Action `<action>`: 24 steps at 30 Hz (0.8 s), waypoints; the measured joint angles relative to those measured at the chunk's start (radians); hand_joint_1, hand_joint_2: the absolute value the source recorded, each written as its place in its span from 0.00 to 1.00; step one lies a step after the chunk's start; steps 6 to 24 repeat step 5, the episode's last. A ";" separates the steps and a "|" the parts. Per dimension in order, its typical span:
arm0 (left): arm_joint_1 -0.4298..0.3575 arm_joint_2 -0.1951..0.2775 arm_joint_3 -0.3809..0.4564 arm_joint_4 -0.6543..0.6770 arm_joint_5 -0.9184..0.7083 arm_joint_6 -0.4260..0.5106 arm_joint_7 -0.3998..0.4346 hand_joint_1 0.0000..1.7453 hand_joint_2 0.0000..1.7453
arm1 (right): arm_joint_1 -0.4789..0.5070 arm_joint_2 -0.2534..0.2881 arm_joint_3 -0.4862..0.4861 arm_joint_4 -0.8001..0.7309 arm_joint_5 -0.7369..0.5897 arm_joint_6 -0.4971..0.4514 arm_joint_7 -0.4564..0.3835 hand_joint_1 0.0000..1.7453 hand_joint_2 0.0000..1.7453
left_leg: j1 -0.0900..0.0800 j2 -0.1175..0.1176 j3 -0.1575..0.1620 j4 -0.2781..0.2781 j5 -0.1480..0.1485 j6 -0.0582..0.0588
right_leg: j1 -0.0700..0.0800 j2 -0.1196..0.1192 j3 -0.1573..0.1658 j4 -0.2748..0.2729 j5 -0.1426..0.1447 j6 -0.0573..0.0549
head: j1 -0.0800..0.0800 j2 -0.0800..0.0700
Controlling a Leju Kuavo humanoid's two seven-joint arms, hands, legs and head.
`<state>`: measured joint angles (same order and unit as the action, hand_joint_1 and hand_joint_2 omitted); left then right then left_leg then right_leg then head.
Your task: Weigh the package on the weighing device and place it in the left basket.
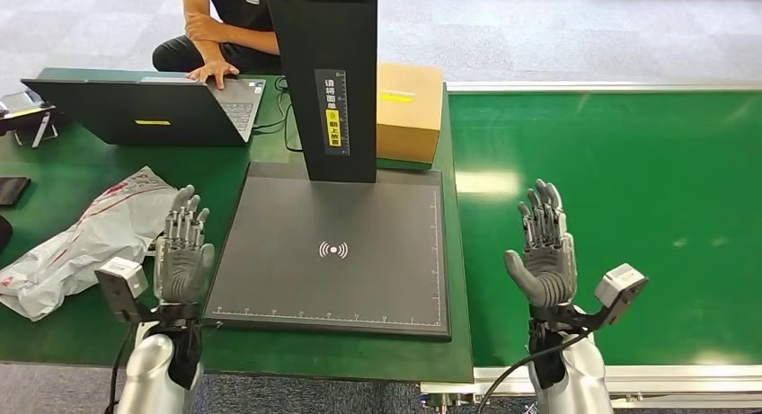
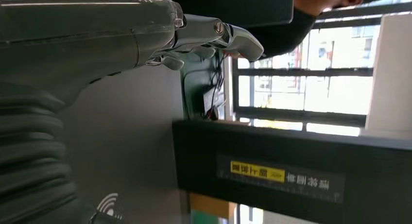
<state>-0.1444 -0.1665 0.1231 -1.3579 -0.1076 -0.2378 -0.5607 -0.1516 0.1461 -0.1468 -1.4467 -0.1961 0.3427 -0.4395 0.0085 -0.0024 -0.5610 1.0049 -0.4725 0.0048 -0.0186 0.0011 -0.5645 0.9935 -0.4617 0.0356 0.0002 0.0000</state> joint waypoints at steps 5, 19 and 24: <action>-0.025 -0.009 -0.041 0.047 0.018 -0.025 0.013 0.00 0.00 | -0.029 0.000 0.030 0.045 -0.031 0.018 0.029 0.00 0.00 | 0.000 0.000 0.000 0.000 0.000 0.000 | 0.000 0.000 0.000 0.000 0.000 0.000 | 0.000 0.000; -0.025 -0.009 -0.041 0.047 0.018 -0.025 0.013 0.00 0.00 | -0.029 0.000 0.030 0.045 -0.031 0.018 0.029 0.00 0.00 | 0.000 0.000 0.000 0.000 0.000 0.000 | 0.000 0.000 0.000 0.000 0.000 0.000 | 0.000 0.000; -0.025 -0.009 -0.041 0.047 0.018 -0.025 0.013 0.00 0.00 | -0.029 0.000 0.030 0.045 -0.031 0.018 0.029 0.00 0.00 | 0.000 0.000 0.000 0.000 0.000 0.000 | 0.000 0.000 0.000 0.000 0.000 0.000 | 0.000 0.000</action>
